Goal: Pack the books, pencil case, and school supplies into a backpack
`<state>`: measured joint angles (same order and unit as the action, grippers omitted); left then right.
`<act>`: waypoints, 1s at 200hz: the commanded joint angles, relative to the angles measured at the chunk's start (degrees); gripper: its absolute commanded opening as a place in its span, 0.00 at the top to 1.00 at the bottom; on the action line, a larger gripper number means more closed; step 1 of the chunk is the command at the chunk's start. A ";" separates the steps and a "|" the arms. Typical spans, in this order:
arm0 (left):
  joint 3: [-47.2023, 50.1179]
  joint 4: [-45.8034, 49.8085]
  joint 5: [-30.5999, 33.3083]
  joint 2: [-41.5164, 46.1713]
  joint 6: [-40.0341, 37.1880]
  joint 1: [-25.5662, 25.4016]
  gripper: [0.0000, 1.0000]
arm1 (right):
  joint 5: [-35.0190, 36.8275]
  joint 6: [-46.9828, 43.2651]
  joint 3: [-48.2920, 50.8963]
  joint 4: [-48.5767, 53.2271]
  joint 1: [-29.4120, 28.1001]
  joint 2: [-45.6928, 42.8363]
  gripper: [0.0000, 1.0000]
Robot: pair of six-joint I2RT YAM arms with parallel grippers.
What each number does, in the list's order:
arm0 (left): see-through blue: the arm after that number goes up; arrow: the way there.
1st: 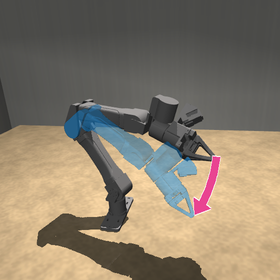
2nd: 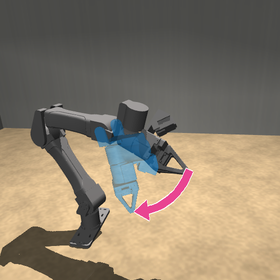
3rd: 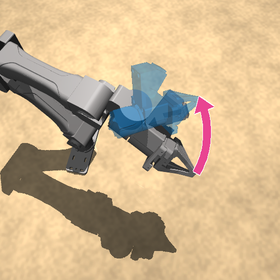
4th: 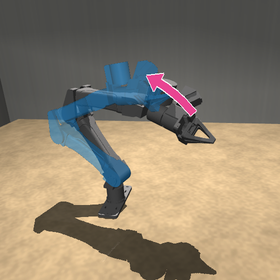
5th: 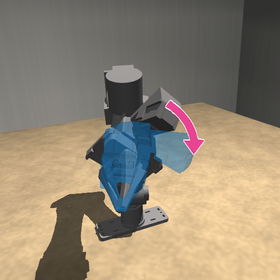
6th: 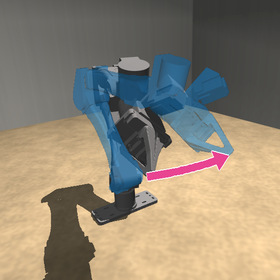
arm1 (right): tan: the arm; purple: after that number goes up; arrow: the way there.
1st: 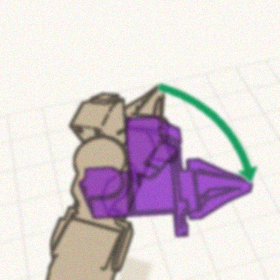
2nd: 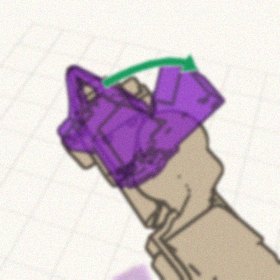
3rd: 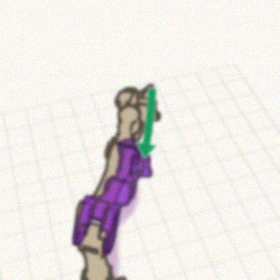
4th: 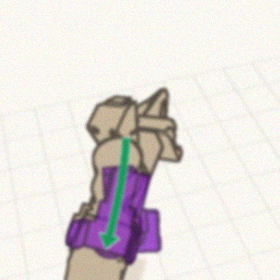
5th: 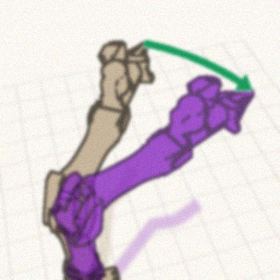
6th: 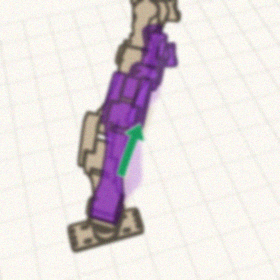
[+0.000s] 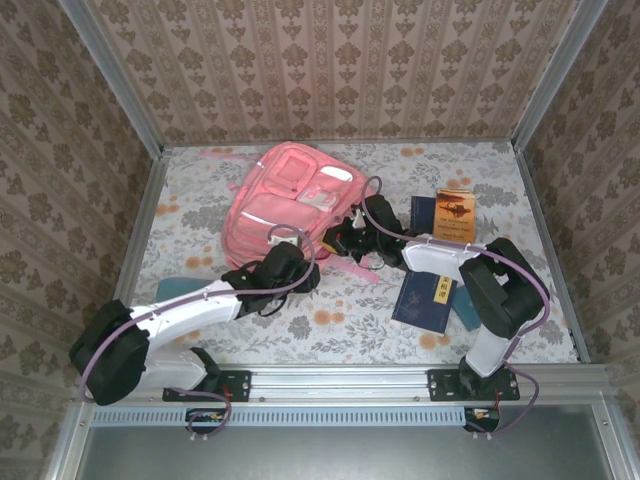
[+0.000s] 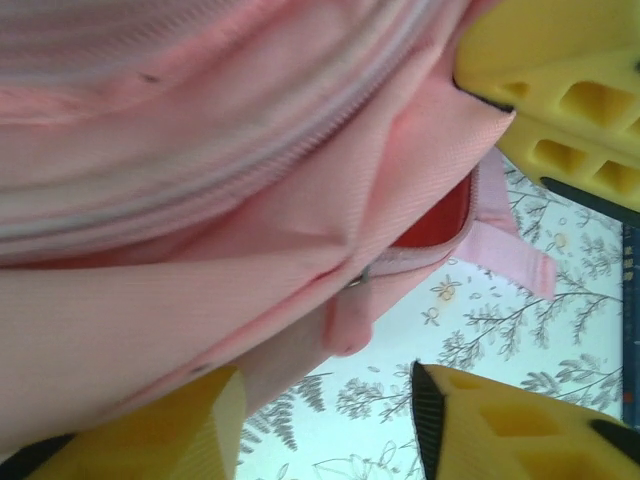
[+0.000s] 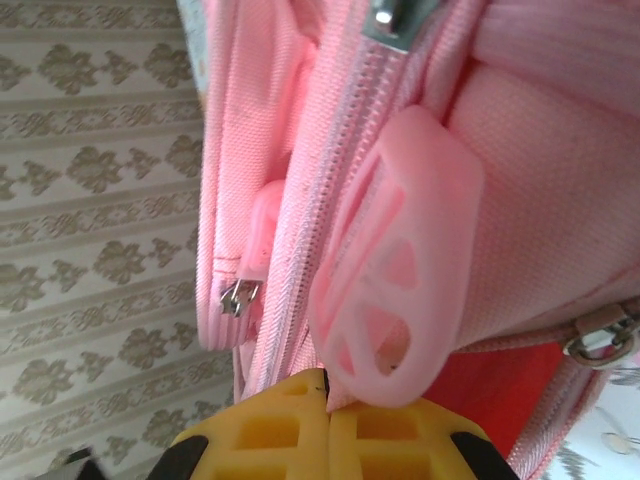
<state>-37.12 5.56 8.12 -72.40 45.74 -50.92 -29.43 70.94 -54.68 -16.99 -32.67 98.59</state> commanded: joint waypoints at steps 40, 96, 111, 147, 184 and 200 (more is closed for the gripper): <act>1.96 -2.78 7.01 2.06 5.91 0.16 0.49 | -7.64 1.98 -4.37 -8.34 -1.46 -1.97 0.99; 1.85 -4.83 4.13 1.65 5.41 1.08 0.54 | -9.23 5.10 -5.09 -11.72 -2.05 -1.17 0.99; 1.79 -4.02 5.76 1.81 5.79 1.17 0.57 | -9.74 5.86 -5.27 -12.57 -2.34 -0.99 0.99; 1.53 -2.90 10.06 2.85 5.40 1.54 0.70 | -10.05 6.76 -5.27 -12.99 -2.75 -0.89 0.99; 2.31 -6.90 7.00 4.19 1.88 2.12 0.79 | -9.02 5.84 -5.36 -11.06 -2.80 -0.41 0.99; 1.94 -7.51 5.02 3.81 0.64 2.44 0.75 | -8.98 5.96 -5.53 -11.10 -2.77 0.06 0.99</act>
<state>-35.24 1.78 14.68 -69.47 49.45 -49.65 -33.30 76.53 -57.21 -23.20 -34.06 98.65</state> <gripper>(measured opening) 0.225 0.052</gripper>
